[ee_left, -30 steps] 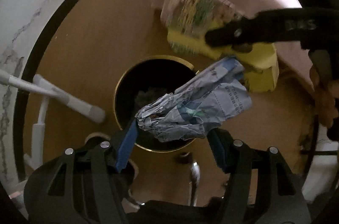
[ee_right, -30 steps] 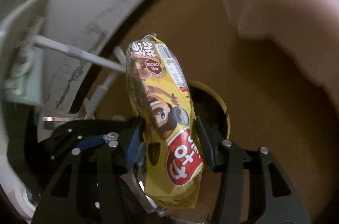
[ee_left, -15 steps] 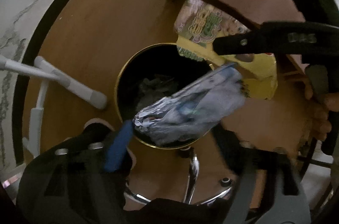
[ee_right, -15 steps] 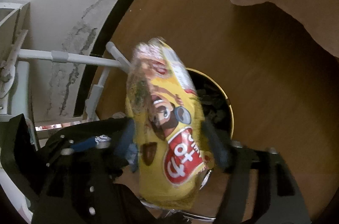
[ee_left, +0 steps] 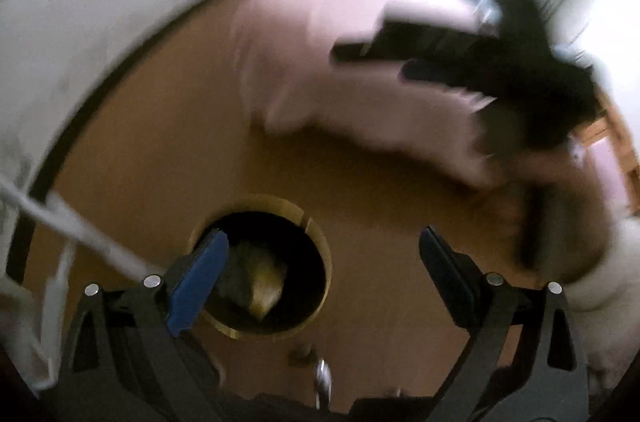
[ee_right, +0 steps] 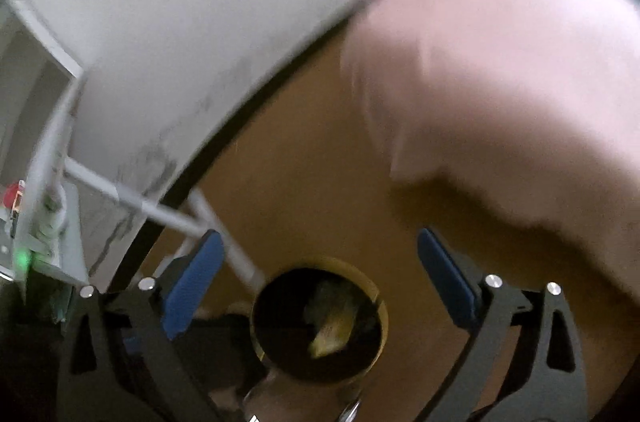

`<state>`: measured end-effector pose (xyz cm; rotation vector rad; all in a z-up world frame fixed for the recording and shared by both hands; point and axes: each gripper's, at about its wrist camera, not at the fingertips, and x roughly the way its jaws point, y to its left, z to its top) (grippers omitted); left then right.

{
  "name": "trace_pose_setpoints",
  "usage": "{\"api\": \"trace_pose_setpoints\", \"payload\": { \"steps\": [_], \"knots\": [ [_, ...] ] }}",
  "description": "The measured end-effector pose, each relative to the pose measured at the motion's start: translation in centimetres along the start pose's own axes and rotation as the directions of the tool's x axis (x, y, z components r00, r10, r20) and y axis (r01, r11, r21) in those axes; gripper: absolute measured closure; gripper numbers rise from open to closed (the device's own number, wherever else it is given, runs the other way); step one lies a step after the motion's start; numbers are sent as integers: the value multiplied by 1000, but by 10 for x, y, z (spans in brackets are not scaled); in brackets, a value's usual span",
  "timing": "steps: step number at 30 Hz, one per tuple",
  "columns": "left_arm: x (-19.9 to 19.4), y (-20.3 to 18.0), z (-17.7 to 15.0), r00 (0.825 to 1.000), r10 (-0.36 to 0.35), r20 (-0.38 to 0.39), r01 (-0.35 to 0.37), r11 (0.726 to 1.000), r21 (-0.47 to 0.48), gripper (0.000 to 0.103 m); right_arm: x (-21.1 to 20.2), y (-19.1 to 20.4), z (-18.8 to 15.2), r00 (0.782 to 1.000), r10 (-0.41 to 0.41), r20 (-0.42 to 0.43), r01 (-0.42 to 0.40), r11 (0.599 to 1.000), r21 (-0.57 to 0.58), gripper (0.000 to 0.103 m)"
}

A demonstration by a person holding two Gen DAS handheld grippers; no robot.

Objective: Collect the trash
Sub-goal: 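Swing both grippers back toward the desk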

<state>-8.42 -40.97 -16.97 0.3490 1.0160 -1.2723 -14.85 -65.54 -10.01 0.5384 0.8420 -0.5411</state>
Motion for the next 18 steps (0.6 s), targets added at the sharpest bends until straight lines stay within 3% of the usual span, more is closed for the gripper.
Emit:
{"api": "trace_pose_setpoints", "payload": {
  "steps": [2, 4, 5, 7, 8, 9, 12, 13, 14, 15, 16, 17, 18],
  "knots": [
    [-51, -5, 9, 993, 9, 120, -9, 1000, 5, 8, -33, 21, 11, 991, -31, 127, 40, 997, -70, 7],
    [-125, -2, 12, 952, 99, 289, -99, 995, -12, 6, -65, 54, 18, 959, -57, 276, 101, 984, -148, 7],
    [-136, 0, 11, 942, 123, 312, -124, 992, -18, 6, -72, 67, 19, 944, -58, 324, 119, 978, -173, 7],
    [-179, 14, 5, 890, 236, 389, -230, 971, -63, 6, -82, 101, 20, 918, -36, 395, 135, 964, -227, 7],
    [-210, 35, -1, 841, 340, 420, -312, 940, -136, 6, -84, 122, 21, 913, 3, 409, 117, 957, -267, 7],
    [-219, 45, -5, 828, 373, 419, -332, 928, -169, 6, -83, 140, 23, 911, 40, 410, 93, 949, -300, 7],
    [-255, 97, -26, 767, 518, 380, -413, 850, -326, 6, -75, 202, 18, 911, 171, 376, 3, 908, -420, 7],
    [-270, 120, -38, 724, 593, 352, -459, 795, -396, 6, -70, 230, 14, 912, 215, 350, -26, 880, -474, 7],
    [-275, 129, -43, 708, 619, 339, -474, 773, -421, 6, -66, 245, 11, 912, 243, 331, -46, 861, -506, 7],
    [-290, 154, -57, 667, 685, 294, -511, 707, -488, 6, -61, 266, 6, 911, 270, 310, -64, 837, -543, 7],
    [-298, 166, -65, 650, 710, 272, -523, 678, -517, 6, -57, 285, 2, 911, 288, 294, -73, 816, -573, 7],
    [-317, 197, -85, 607, 767, 209, -546, 593, -592, 6, -56, 299, -3, 912, 300, 280, -79, 798, -598, 7],
    [-323, 205, -92, 598, 778, 193, -546, 572, -612, 6, -57, 314, -11, 914, 307, 266, -81, 779, -621, 7]
  ]
}}
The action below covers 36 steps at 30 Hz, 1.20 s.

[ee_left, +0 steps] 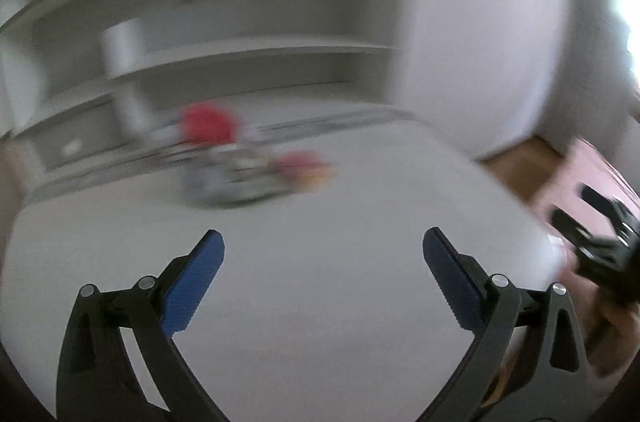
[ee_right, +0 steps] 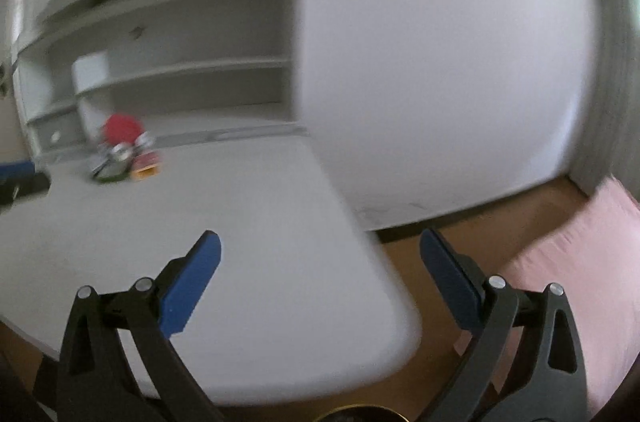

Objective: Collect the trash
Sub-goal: 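Swing both grippers back toward the desk, then grasp the grey sock with left gripper while right grasps the pink ice-cream box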

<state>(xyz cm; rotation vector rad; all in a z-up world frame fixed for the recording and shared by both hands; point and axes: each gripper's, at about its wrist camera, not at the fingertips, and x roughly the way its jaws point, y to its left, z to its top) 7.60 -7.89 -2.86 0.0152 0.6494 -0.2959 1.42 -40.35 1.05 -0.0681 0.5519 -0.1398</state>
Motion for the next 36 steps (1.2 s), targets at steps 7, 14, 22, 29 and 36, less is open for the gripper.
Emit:
{"api": "trace_pose_setpoints", "payload": {
  "steps": [7, 14, 22, 29, 36],
  "knots": [
    [23, 86, 2, 989, 125, -75, -134, 984, -121, 6, 45, 88, 35, 989, 138, -57, -144, 982, -121, 7],
    [87, 104, 34, 981, 98, -167, -125, 979, -160, 6, 116, 162, 64, 968, 164, -190, -206, 953, -222, 7],
    [132, 97, 64, 973, 147, -176, -163, 983, -82, 6, 174, 202, 92, 952, 170, -255, -222, 956, -193, 7],
    [147, 104, 60, 975, 90, -202, -107, 992, -73, 6, 194, 215, 86, 944, 158, -291, -226, 949, -219, 7],
    [151, 120, 56, 960, 117, -255, -136, 989, -59, 6, 201, 223, 82, 930, 149, -335, -241, 937, -254, 7]
  ]
}}
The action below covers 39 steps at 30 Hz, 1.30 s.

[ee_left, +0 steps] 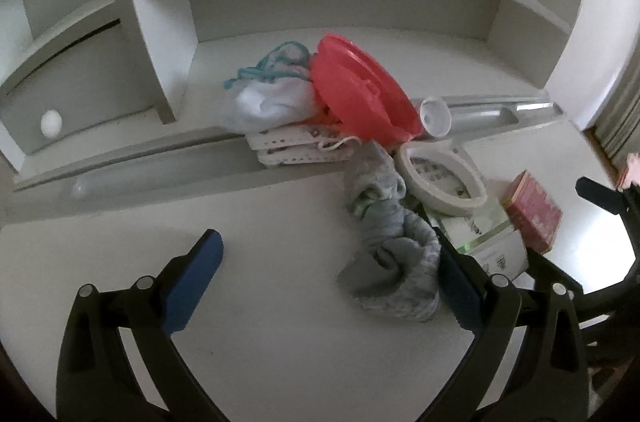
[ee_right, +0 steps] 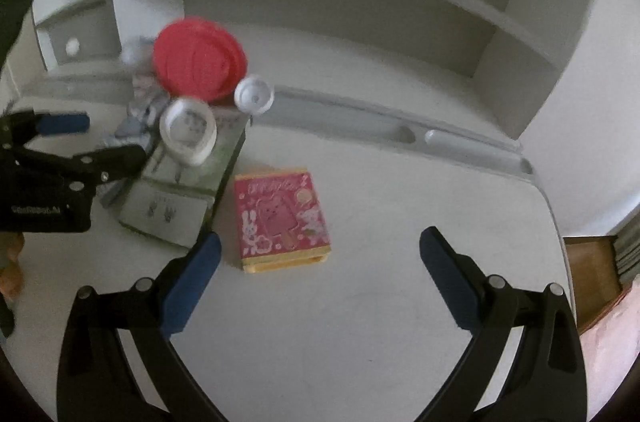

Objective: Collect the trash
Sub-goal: 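Grasp the grey sock with left gripper while right grasps the pink ice-cream box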

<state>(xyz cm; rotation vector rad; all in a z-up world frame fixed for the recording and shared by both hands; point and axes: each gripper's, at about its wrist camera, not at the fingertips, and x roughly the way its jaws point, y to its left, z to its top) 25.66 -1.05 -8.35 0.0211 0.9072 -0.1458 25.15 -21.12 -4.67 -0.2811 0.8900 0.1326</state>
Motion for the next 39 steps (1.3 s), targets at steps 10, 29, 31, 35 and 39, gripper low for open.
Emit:
{"api": "trace_pose_setpoints", "payload": {
  "steps": [10, 29, 31, 35, 39],
  "knots": [
    [-2, -14, -2, 999, 11, 35, -14, 997, 82, 69, 8, -22, -1, 991, 132, 7, -132, 988, 85, 56],
    [-15, 2, -10, 995, -71, 67, 70, 997, 17, 87, -18, -34, -18, 995, 16, 98, -32, 987, 157, 56],
    [-15, 4, -10, 995, -71, 64, 70, 997, 13, 87, -21, -33, -18, 994, 7, 110, -23, 988, 152, 56],
    [-10, -1, -8, 996, -71, 57, 70, 997, 17, 87, -26, -27, -20, 993, -14, 120, -2, 992, 130, 56],
    [-9, 0, -7, 996, -76, 51, 75, 997, 16, 87, -26, -24, -19, 992, -17, 122, 4, 994, 113, 56]
  ]
}}
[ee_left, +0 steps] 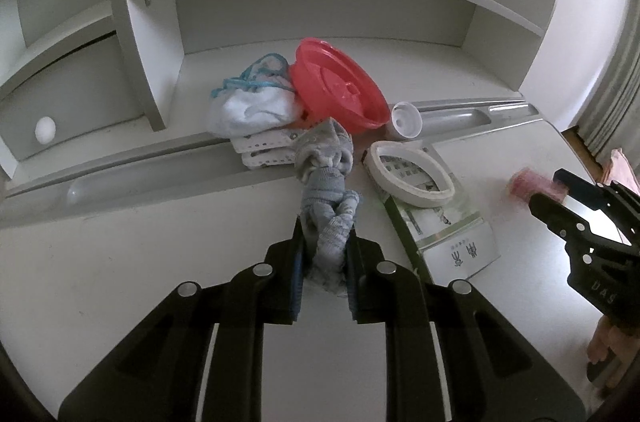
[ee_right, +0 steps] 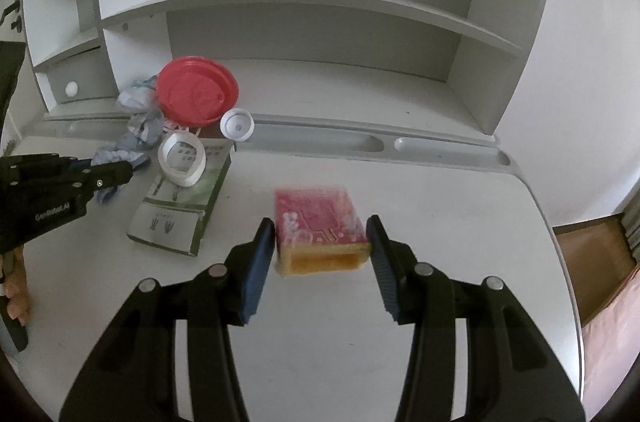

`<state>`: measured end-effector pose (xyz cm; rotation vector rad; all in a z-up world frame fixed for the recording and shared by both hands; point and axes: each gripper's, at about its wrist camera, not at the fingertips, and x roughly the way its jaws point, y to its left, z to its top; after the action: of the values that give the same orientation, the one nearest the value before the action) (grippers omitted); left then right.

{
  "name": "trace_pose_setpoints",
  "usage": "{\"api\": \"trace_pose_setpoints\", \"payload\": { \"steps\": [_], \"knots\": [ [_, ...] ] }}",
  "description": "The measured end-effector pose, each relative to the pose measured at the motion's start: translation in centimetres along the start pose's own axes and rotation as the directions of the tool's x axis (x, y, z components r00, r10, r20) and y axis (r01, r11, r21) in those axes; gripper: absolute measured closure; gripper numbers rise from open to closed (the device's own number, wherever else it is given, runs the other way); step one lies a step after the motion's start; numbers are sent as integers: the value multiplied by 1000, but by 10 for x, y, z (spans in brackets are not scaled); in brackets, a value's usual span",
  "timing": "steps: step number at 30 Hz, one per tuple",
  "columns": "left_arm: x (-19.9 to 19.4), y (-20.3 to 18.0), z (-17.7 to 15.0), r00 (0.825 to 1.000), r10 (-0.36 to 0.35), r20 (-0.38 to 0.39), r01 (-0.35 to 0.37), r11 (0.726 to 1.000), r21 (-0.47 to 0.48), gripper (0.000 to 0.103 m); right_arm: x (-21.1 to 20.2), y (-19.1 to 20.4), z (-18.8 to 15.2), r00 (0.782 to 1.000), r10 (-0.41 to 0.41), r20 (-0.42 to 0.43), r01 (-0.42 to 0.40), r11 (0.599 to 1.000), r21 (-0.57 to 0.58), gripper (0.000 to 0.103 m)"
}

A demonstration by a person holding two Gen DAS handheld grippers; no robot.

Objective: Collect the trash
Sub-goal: 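Grasp the grey sock with left gripper while right grasps the pink ice-cream box, then carry both items over the bin and open both grippers to drop them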

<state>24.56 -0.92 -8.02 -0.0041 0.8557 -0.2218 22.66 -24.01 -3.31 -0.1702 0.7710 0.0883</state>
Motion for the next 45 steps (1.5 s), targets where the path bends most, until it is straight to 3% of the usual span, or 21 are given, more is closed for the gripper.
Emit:
{"api": "trace_pose_setpoints", "payload": {
  "steps": [5, 19, 21, 40, 45],
  "knots": [
    [-2, 2, 0, 1000, -3, -1, 3, 1000, 1, 87, 1, 1, 0, 1000, 1, 0, -1, 1000, -9, 56],
    [-2, 2, 1, 1000, -4, -3, 4, 1000, 5, 86, 24, 3, 0, 992, 57, -110, -59, 998, -20, 56],
    [-2, 1, 1, 1000, -3, -2, 3, 1000, 8, 86, 24, 2, -1, 992, 67, -111, -69, 998, -15, 61],
    [-3, 2, 0, 1000, 0, 3, 0, 1000, 7, 86, 17, 6, -1, 996, 53, -74, -55, 998, -27, 61],
    [-34, -19, 3, 992, 13, 122, -21, 997, 68, 86, -12, 2, -7, 996, 50, 68, -49, 999, -17, 61]
  ]
}}
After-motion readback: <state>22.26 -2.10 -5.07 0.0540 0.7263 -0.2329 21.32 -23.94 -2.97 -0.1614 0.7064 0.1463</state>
